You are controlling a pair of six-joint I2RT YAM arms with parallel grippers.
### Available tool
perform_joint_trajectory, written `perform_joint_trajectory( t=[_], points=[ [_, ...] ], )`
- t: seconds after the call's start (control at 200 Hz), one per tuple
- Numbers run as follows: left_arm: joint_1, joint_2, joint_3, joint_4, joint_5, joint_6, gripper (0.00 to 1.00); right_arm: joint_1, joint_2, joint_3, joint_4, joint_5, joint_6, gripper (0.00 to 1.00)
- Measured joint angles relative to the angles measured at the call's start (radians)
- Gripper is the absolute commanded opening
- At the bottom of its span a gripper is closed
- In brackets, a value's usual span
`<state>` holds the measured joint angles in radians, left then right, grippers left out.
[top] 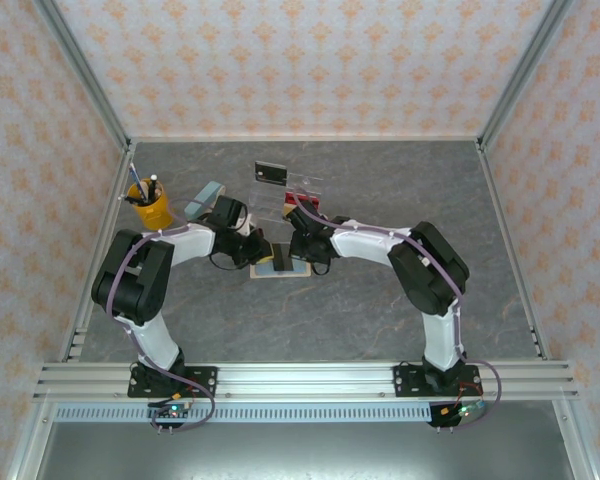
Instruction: Take the credit cards out of the card holder
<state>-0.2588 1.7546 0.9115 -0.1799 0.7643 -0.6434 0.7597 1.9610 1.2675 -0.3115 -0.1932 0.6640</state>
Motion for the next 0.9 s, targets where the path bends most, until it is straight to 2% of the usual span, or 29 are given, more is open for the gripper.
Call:
perform_joint_trajectory(
  t=[0.31,0.566,0.716,0.901],
  points=[
    [0.011,0.0,-0.004,-0.011,-0.01,0.006,0.0,0.0,-0.02,-0.023,0.069,-0.1,-0.018,0.14],
    [0.013,0.0,-0.004,-0.011,-0.01,0.006,0.0,0.016,-0.023,-0.023,0.068,-0.052,-0.023,0.22],
    [0.013,0.0,-0.004,-0.011,-0.011,0.006,0.0,0.027,-0.035,-0.023,0.066,-0.027,-0.033,0.19],
    [0.013,0.0,-0.004,-0.011,-0.013,0.006,0.0,0.03,-0.025,-0.01,0.063,-0.067,-0.037,0.16]
  ],
)
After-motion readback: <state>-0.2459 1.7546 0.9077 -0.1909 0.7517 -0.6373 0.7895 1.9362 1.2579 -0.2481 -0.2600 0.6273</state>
